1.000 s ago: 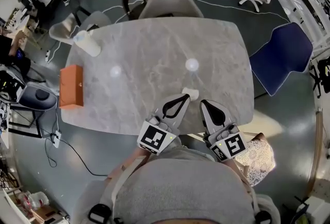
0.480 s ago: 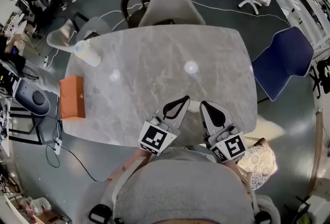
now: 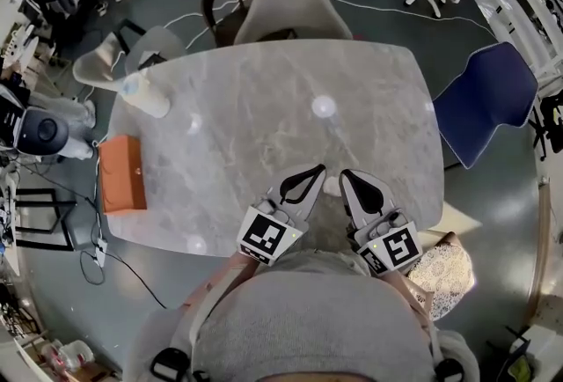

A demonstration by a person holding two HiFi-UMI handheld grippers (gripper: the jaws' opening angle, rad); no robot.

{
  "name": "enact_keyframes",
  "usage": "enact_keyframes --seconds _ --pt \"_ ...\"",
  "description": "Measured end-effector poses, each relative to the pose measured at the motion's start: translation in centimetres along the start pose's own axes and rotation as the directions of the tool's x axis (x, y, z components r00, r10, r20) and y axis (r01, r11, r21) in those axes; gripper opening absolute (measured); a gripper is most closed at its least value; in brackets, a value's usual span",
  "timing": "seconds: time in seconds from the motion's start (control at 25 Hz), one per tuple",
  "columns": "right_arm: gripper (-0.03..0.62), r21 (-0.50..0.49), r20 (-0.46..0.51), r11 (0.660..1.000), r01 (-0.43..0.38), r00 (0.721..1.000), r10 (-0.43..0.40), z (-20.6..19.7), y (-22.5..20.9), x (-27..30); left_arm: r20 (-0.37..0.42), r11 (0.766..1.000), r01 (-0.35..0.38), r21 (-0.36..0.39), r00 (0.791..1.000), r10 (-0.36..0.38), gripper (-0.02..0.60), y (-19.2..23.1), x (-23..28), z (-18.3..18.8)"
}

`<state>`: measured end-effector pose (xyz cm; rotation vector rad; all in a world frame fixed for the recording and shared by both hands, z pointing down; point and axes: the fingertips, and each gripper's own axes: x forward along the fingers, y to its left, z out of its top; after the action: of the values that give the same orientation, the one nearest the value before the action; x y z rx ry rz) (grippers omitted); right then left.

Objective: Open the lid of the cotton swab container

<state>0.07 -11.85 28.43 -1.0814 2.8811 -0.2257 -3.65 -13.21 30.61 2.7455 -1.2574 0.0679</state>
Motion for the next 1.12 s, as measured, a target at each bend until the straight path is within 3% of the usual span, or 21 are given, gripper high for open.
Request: enact_keyframes --seconds 0.36,0.76,1.12 --pt "0.002 0.015 -0.01 1.0 0.008 1.0 -0.008 0.3 -1.6 -1.0 -0.036 1.0 -0.024 0.004 0.999 0.024 -0.003 -0.3 0.8 -0.3" --pt "0.002 0.009 -0.01 0.998 -0.062 0.998 0.063 1.0 -2.3 -1.2 -0.024 0.994 -0.105 -0.002 0.994 0.105 -0.002 0.8 0.2 0.2" --pt "0.002 0.031 -0.039 0.997 -0.069 0.997 0.071 0.0 -3.4 -1.4 -0.061 0.996 -0.085 -0.002 0.995 0.085 -0.002 0.1 0.3 -0.8"
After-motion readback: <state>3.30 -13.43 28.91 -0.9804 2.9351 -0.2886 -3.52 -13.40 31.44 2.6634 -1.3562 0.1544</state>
